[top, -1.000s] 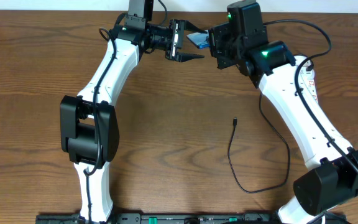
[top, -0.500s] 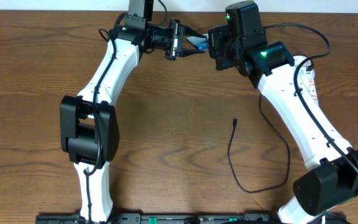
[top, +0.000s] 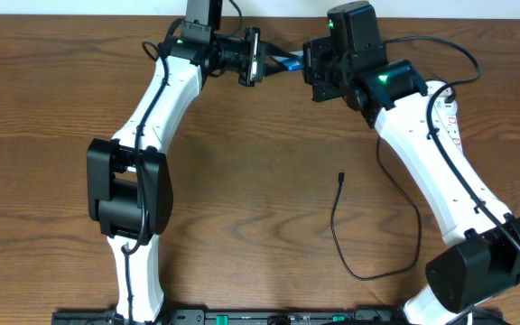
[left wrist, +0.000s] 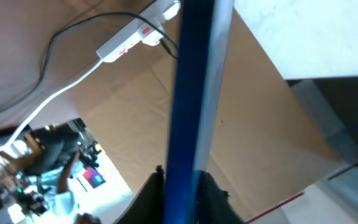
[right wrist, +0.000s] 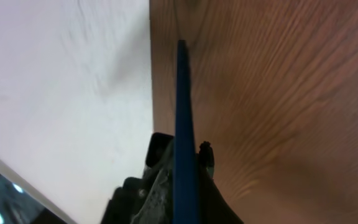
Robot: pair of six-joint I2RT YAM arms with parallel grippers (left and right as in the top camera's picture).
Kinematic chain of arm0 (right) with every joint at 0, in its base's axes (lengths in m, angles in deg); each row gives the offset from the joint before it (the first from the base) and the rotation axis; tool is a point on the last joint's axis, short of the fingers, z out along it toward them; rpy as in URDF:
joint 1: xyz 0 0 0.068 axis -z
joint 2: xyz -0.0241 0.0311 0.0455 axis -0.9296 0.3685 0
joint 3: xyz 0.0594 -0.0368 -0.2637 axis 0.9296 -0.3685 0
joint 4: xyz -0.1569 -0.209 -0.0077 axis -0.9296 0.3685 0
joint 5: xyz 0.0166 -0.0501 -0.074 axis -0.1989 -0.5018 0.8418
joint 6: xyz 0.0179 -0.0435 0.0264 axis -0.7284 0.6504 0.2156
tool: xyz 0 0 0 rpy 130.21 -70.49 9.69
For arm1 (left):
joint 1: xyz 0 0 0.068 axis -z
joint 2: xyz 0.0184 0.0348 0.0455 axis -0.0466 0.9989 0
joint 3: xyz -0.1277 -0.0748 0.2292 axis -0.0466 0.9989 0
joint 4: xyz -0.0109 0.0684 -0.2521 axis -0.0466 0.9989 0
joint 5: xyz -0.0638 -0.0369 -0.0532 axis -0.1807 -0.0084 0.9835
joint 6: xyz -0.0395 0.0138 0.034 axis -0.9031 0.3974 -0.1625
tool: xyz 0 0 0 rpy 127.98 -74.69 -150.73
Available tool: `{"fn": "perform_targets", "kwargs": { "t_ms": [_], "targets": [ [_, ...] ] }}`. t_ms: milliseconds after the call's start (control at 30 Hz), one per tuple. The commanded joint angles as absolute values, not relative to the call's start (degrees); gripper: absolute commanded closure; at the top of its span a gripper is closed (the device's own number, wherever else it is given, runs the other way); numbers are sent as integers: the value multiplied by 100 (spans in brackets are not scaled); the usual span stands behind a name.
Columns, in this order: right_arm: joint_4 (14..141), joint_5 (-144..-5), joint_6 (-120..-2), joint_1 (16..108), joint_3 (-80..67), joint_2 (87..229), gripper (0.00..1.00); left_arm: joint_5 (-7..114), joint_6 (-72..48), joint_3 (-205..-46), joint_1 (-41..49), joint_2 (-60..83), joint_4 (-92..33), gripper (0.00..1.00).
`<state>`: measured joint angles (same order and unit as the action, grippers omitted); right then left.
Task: Plug charger to phone and switch on socket
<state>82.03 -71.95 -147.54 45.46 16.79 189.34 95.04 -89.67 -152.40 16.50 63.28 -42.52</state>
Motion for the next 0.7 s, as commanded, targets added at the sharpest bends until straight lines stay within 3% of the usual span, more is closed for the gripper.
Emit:
{"fn": "perform_targets", "kwargs": {
  "t_ms": [0,267,367,567,667],
  "targets": [
    [8157,-7154,-14629,4509,1790,18737,98,9430,-9046,-15249,1586,6092,-4215,92],
    [8155,-7158,-14623,4505,1790,18737,95,9430,-9046,-15247,1586,6092,-4215,92],
    [8155,-7154,-14474,4503,1790,18737,82,9427,-9046,-15249,1586,6092,-4215,92],
    [8163,-7152,-14146,4548,1790,18737,70,9386,-8844,-15247,1586,6092,-4256,92],
    [8172,-7154,-13917,4649,1790,18726,53,9318,-8632,-15247,1586,6092,-4259,93]
  ]
}}
